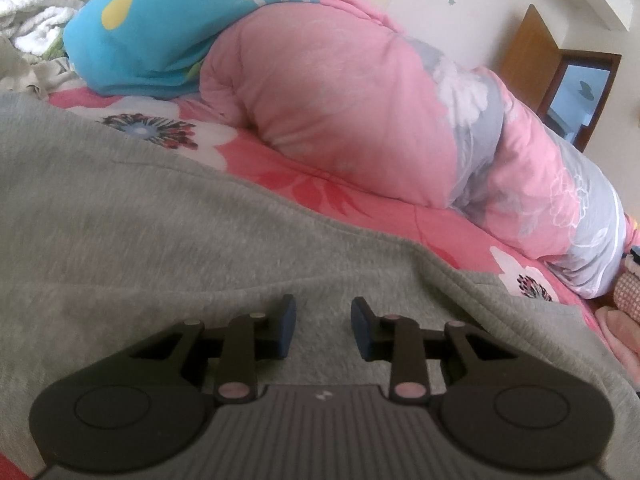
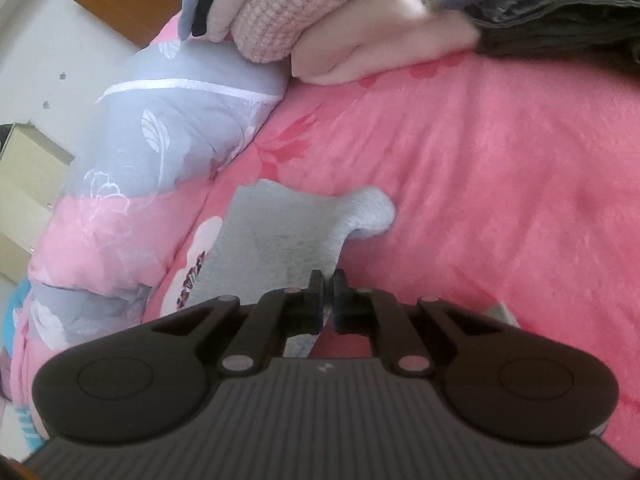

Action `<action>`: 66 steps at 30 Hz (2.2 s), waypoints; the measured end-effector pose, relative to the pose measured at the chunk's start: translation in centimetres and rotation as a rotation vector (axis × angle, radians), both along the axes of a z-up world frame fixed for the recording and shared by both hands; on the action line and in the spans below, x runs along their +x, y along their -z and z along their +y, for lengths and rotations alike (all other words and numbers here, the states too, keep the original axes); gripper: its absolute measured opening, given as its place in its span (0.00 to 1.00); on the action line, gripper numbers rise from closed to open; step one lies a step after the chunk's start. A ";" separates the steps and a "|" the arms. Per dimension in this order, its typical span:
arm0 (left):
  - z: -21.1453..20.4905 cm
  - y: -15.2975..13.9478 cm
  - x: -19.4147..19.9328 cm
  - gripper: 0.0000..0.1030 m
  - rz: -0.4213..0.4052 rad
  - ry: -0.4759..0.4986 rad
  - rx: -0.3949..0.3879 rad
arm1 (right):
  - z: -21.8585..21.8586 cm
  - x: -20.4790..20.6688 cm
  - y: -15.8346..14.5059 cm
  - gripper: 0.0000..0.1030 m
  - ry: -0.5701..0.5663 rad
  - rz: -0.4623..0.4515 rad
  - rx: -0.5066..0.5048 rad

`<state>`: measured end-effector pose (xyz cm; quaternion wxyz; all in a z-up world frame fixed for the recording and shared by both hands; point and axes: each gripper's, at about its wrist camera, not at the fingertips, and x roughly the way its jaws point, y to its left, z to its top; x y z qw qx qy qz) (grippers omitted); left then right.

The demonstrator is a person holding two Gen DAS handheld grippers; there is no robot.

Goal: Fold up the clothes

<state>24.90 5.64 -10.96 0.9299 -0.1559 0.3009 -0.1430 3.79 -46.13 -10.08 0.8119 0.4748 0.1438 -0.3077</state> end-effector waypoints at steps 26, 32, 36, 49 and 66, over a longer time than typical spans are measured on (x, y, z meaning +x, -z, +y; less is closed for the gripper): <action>0.0 0.3 0.1 0.43 -0.004 0.029 -0.011 | -4.2 22.9 -3.7 0.63 -0.584 0.414 -0.492; -0.1 0.4 0.3 0.44 -0.005 0.033 -0.011 | -4.7 26.5 -1.0 0.63 -0.609 0.476 -0.508; -0.3 0.4 0.2 0.44 -0.009 0.031 0.000 | -4.9 25.8 -1.1 0.25 -0.615 0.437 -0.510; -0.3 0.4 0.2 0.44 -0.008 0.030 -0.003 | -4.4 26.0 -0.5 0.07 -0.499 0.437 -0.672; -0.1 0.3 0.4 0.46 0.000 0.034 -0.022 | 6.6 19.2 -4.6 0.35 -1.009 0.201 -0.482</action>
